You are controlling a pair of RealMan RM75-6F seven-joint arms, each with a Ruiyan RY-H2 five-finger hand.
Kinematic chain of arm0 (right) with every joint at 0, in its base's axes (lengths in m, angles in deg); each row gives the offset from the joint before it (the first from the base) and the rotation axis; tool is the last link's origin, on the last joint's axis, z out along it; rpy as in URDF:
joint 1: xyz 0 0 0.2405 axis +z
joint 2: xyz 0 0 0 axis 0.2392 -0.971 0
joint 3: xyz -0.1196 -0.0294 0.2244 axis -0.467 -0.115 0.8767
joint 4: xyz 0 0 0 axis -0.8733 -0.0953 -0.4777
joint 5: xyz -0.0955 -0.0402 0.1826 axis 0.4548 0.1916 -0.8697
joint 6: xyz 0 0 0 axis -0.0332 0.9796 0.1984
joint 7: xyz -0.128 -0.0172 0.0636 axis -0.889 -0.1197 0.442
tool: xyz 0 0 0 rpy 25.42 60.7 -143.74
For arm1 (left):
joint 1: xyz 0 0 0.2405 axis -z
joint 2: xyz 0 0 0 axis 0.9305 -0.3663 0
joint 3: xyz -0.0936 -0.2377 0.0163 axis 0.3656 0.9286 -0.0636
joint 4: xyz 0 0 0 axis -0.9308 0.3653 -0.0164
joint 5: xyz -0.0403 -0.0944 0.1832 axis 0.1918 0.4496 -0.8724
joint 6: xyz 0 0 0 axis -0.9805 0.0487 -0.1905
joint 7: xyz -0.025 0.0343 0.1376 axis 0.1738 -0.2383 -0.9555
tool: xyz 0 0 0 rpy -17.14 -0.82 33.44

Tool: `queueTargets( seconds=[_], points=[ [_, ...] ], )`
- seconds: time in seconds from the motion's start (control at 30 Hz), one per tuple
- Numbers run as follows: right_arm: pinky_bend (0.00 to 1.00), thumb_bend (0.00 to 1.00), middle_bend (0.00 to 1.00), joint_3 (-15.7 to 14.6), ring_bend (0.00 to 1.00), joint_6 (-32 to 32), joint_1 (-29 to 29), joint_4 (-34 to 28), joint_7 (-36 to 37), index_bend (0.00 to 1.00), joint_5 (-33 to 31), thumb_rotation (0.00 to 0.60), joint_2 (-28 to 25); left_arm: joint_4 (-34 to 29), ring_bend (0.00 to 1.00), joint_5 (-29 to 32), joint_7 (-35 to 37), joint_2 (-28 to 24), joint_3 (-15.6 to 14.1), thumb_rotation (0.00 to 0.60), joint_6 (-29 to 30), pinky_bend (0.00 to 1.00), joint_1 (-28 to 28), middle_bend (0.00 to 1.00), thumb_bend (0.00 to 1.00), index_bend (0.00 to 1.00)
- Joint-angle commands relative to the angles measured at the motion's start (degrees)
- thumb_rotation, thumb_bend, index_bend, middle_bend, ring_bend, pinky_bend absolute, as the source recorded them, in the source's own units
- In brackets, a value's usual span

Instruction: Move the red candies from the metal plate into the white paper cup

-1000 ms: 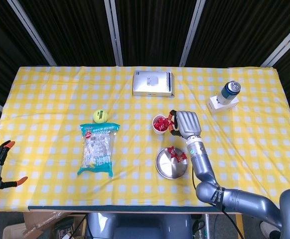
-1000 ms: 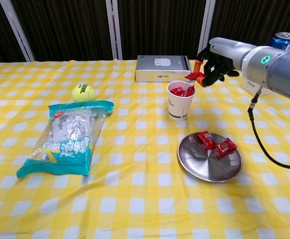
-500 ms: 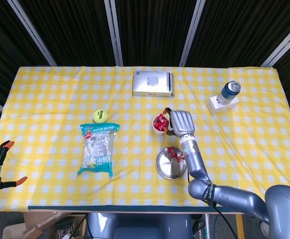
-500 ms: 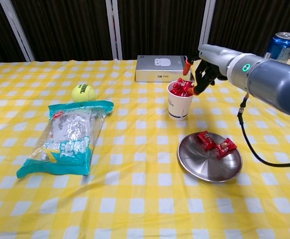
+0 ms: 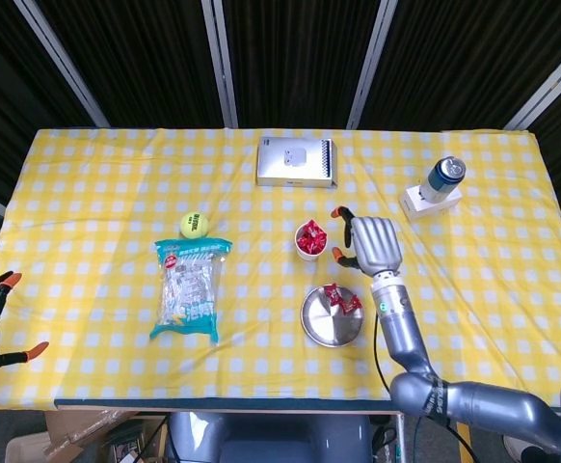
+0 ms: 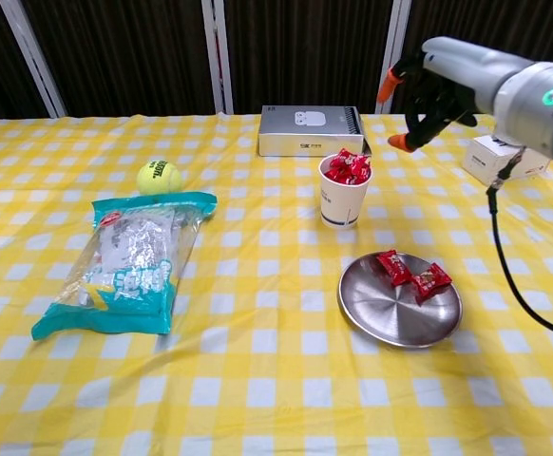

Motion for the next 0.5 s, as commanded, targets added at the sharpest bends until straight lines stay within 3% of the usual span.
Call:
queueTargets(
  seconds=[0.03, 0.1, 0.17, 0.33, 0.5],
  points=[
    [0.57, 0.35, 0.40, -6.0, 0.33, -5.6, -7.3, -8.5, 3.4, 0.21, 9.4, 0.600, -8.3, 0.7, 0.00, -1.0, 0.1, 0.5, 0.1, 0.600, 1.3, 0.00, -0.4, 0.00, 0.01, 0.00],
    [0.29, 0.34, 0.18, -9.9, 0.08, -7.5, -10.6, -10.4, 4.6, 0.08, 14.9, 0.600, -11.8, 1.1, 0.00, -1.7, 0.2, 0.8, 0.1, 0.600, 2.3, 0.00, -0.7, 0.00, 0.01, 0.00],
    [0.15, 0.32, 0.05, -14.4, 0.00, -9.9, -13.8, -10.5, 4.2, 0.01, 20.2, 0.600, -15.1, 1.7, 0.00, -2.6, 0.2, 0.9, 0.1, 0.600, 3.6, 0.00, -1.1, 0.00, 0.01, 0.00],
    [0.03, 0.29, 0.00, -22.1, 0.00, -16.9, -21.5, -7.5, 6.0, 0.00, 29.3, 0.600, -18.9, 4.9, 0.00, -4.8, -3.8, 2.1, 0.3, 0.600, 7.6, 0.00, -2.0, 0.00, 0.01, 0.00],
    [0.02, 0.28, 0.00, -25.8, 0.00, -21.7, -27.1, -2.4, 9.2, 0.00, 34.0, 0.600, -19.6, 7.9, 0.00, -4.5, -9.5, 3.4, 0.6, 0.600, 10.2, 0.00, -2.9, 0.00, 0.01, 0.00]
  ],
)
